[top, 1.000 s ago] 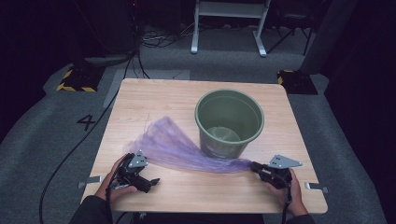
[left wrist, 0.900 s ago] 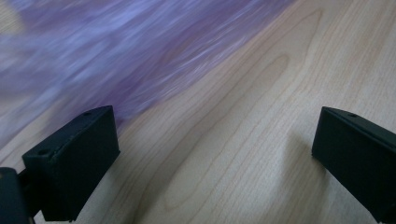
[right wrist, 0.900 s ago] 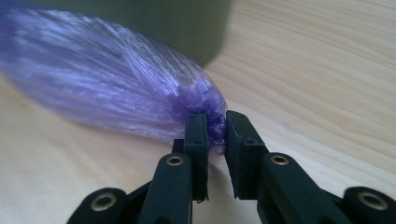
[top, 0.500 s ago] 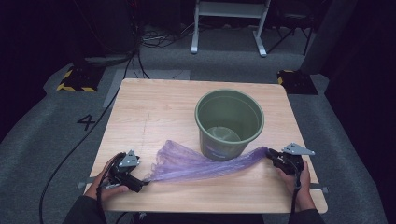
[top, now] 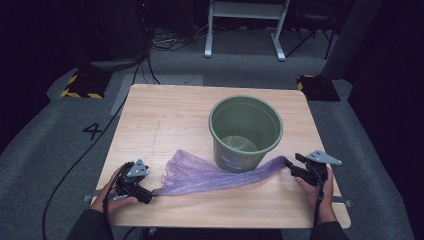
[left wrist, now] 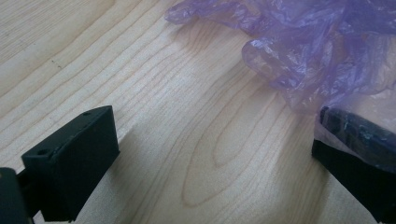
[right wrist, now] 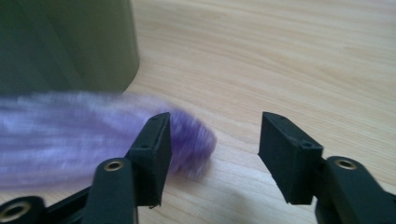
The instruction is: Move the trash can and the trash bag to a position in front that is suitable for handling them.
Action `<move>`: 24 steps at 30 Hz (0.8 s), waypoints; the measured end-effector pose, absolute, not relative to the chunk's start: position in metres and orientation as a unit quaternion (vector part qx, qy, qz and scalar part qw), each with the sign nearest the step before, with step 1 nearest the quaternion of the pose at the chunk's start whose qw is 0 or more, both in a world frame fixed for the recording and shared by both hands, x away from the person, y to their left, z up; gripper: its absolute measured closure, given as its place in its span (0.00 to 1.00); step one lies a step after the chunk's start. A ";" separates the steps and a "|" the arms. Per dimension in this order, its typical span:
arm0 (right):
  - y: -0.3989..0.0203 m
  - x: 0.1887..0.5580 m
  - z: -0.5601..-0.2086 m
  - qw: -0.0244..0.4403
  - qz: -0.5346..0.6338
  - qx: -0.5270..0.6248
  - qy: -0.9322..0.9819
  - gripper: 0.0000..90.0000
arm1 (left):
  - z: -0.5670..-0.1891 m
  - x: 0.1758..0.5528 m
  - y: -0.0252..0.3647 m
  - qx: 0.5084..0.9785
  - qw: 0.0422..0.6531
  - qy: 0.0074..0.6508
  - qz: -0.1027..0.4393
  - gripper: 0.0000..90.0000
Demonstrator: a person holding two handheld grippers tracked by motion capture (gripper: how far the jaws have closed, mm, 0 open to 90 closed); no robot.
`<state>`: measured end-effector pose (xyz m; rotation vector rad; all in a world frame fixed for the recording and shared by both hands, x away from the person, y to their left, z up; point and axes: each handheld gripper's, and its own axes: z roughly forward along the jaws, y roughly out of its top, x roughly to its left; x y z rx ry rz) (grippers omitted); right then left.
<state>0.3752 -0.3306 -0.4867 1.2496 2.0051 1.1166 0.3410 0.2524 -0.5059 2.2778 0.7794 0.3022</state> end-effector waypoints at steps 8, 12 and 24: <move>-0.341 0.355 -0.469 0.269 0.459 0.452 0.716 0.45 | -0.506 0.339 0.255 0.880 0.349 0.300 0.116 0.00; -0.333 0.340 -0.458 0.255 0.466 0.423 0.734 0.46 | -0.506 0.338 0.254 0.879 0.350 0.302 0.117 0.00; -0.283 0.310 -0.475 0.187 0.452 0.339 0.803 0.67 | -0.506 0.338 0.252 0.879 0.351 0.301 0.117 0.00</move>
